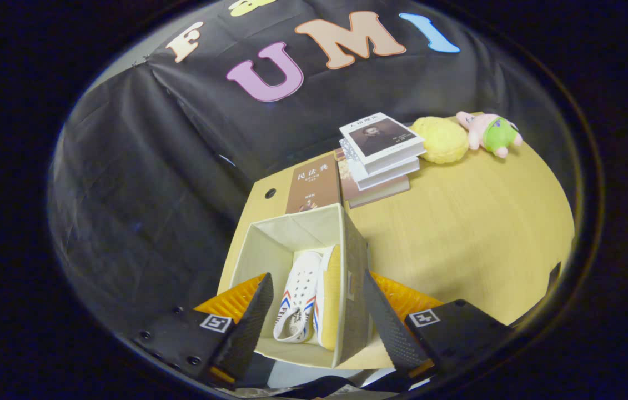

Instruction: Open the storage box then place both shoes into the box .Put the left shoe in first, then the right shoe, with the right side of both shoes facing outward in a uniform manner.

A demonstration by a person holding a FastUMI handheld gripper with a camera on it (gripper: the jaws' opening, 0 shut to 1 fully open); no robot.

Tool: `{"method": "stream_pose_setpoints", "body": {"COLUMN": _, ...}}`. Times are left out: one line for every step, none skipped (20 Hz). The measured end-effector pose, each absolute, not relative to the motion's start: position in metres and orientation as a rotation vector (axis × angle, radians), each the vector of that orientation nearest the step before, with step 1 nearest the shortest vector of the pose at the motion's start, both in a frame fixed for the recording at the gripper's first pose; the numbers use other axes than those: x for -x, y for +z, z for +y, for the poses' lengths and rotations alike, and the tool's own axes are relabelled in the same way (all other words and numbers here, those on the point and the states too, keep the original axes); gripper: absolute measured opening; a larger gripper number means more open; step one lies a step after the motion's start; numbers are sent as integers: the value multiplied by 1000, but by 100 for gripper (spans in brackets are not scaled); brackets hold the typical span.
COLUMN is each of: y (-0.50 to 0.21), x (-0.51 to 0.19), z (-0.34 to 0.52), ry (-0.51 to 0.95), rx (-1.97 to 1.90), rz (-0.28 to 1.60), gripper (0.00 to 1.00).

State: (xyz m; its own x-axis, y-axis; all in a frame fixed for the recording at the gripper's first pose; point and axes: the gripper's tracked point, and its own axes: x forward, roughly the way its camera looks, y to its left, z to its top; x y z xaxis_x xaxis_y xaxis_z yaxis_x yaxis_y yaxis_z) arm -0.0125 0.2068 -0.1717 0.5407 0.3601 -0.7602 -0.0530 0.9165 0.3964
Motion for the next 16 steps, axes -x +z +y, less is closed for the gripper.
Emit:
{"method": "stream_pose_setpoints", "body": {"y": -166, "x": 12, "z": 201, "ry": 263, "rx": -331, "rz": 944, "gripper": 100}}
{"method": "stream_pose_setpoints", "body": {"y": -159, "x": 11, "z": 195, "ry": 274, "rx": -311, "rz": 912, "gripper": 100}}
{"method": "stream_pose_setpoints", "body": {"y": -153, "x": 12, "z": 188, "ry": 286, "rx": -291, "rz": 882, "gripper": 100}}
{"method": "stream_pose_setpoints", "body": {"y": -145, "x": 12, "z": 180, "ry": 294, "rx": -272, "rz": 853, "gripper": 100}}
{"method": "stream_pose_setpoints", "body": {"y": -135, "x": 12, "z": 170, "ry": 297, "rx": -256, "rz": 824, "gripper": 100}}
{"method": "stream_pose_setpoints", "body": {"y": -126, "x": 12, "z": 160, "ry": 297, "rx": -242, "rz": 795, "gripper": 100}}
{"method": "stream_pose_setpoints", "body": {"y": -117, "x": 12, "z": 149, "ry": 297, "rx": -230, "rz": 765, "gripper": 100}}
{"method": "stream_pose_setpoints", "body": {"y": -108, "x": 11, "z": 137, "ry": 296, "rx": -218, "rz": 731, "gripper": 100}}
{"method": "stream_pose_setpoints", "body": {"y": -101, "x": 8, "z": 125, "ry": 292, "rx": -205, "rz": 696, "gripper": 100}}
{"method": "stream_pose_setpoints", "body": {"y": -93, "x": 5, "z": 112, "ry": 284, "rx": -194, "rz": 663, "gripper": 100}}
{"method": "stream_pose_setpoints", "body": {"y": -86, "x": 4, "z": 99, "ry": 274, "rx": -184, "rz": 634, "gripper": 100}}
{"method": "stream_pose_setpoints", "body": {"y": -79, "x": 3, "z": 86, "ry": 262, "rx": -180, "rz": 604, "gripper": 100}}
{"method": "stream_pose_setpoints", "body": {"y": -71, "x": 2, "z": 74, "ry": 252, "rx": -179, "rz": 576, "gripper": 100}}
{"method": "stream_pose_setpoints", "body": {"y": -64, "x": 1, "z": 60, "ry": 234, "rx": -174, "rz": 543, "gripper": 100}}
{"method": "stream_pose_setpoints", "body": {"y": -55, "x": -3, "z": 44, "ry": 215, "rx": -166, "rz": 502, "gripper": 100}}
{"method": "stream_pose_setpoints", "body": {"y": -47, "x": -6, "z": 31, "ry": 199, "rx": -152, "rz": 456, "gripper": 100}}
